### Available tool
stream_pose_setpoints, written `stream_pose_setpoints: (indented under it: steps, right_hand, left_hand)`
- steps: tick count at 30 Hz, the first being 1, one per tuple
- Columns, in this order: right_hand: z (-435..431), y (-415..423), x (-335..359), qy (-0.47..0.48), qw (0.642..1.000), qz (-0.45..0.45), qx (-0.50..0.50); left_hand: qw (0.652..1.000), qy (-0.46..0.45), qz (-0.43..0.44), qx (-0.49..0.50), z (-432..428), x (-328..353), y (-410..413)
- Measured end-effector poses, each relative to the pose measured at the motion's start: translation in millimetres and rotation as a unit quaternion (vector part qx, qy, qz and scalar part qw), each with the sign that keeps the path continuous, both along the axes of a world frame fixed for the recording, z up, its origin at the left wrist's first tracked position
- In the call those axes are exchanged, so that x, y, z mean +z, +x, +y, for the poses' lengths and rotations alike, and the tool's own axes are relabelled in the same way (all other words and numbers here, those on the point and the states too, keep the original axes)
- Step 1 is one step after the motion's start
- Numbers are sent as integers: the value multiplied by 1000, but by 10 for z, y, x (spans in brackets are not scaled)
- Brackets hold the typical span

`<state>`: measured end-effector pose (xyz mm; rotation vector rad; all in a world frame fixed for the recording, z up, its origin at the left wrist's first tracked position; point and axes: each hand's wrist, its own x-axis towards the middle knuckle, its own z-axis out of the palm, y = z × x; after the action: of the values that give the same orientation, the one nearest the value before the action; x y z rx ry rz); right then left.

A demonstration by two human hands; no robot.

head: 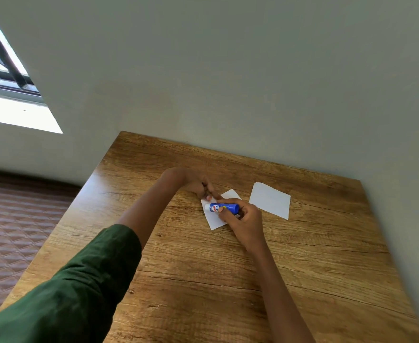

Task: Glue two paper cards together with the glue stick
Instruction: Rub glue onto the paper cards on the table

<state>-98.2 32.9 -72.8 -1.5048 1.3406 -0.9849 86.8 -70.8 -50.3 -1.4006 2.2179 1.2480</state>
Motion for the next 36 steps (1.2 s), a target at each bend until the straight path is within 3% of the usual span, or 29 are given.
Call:
stream_pose_setpoints:
  steps: [5, 15, 22, 36]
  right_hand:
    - [-1, -59, -23, -1, 1000, -20, 7]
    - [4, -107, -56, 11, 999, -53, 4]
    - [-63, -77, -51, 26, 999, -33, 4]
    - [-136, 103, -68, -9, 999, 27, 44]
  left_hand:
    - [999, 34, -1, -19, -42, 47, 43]
    - [983, -128, 118, 59, 40, -211, 52]
    - [983, -158, 92, 4, -9, -208, 25]
    - [982, -170, 85, -5, -14, -214, 49]
